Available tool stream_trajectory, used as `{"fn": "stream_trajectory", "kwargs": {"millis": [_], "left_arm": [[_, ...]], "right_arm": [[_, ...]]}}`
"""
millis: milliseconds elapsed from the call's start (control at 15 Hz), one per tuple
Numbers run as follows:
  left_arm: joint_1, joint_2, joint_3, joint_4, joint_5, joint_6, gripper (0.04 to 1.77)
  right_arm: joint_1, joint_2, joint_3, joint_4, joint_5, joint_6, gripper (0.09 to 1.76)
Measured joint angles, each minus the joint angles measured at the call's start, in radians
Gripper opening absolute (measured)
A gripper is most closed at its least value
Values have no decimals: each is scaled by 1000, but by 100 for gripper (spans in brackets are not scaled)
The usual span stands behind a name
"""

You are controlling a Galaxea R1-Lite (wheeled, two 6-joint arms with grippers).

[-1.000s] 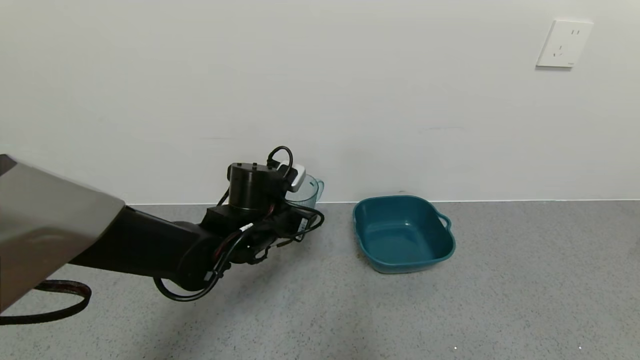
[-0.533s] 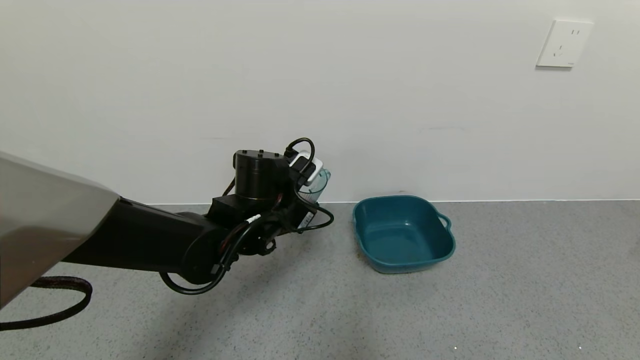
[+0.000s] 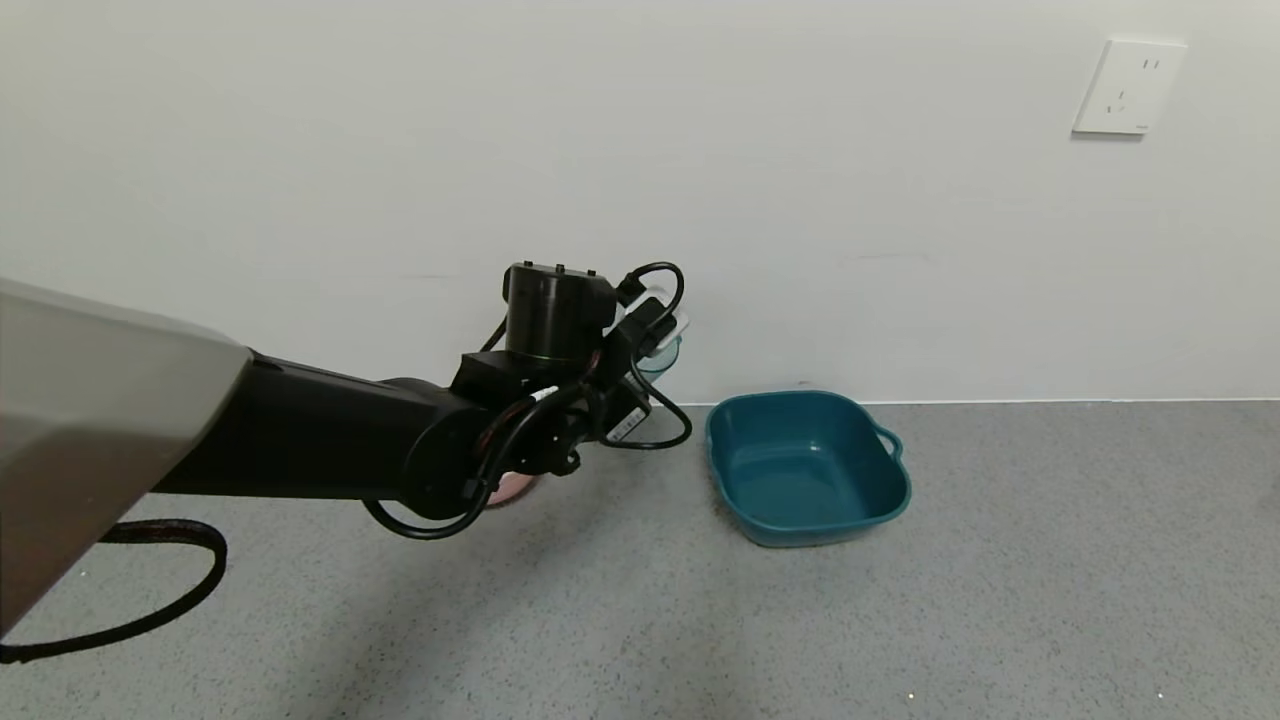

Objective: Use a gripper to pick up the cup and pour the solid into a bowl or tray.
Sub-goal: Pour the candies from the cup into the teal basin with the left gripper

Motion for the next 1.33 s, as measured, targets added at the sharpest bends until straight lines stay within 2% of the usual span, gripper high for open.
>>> {"fn": "stream_trajectory", "kwargs": {"millis": [267,467,733,933,1133,1333], "left_arm": [[-46,40,-70,9,56,128,130],[-63,70,-134,10,69,269,130],[-70,96,-194,0,134,504,129],[-92,122,-237,-3,199,617,129],[-115,158,-275,-5,229,704,129],[-139,204,-319,-18,306,812,129]], "right_arm": [[0,0,0,0,0,0,171],[0,0,0,0,0,0,171],[0,0,0,0,0,0,171],[0,0,0,0,0,0,171],[0,0,0,0,0,0,171],[0,0,0,0,0,0,171]]}}
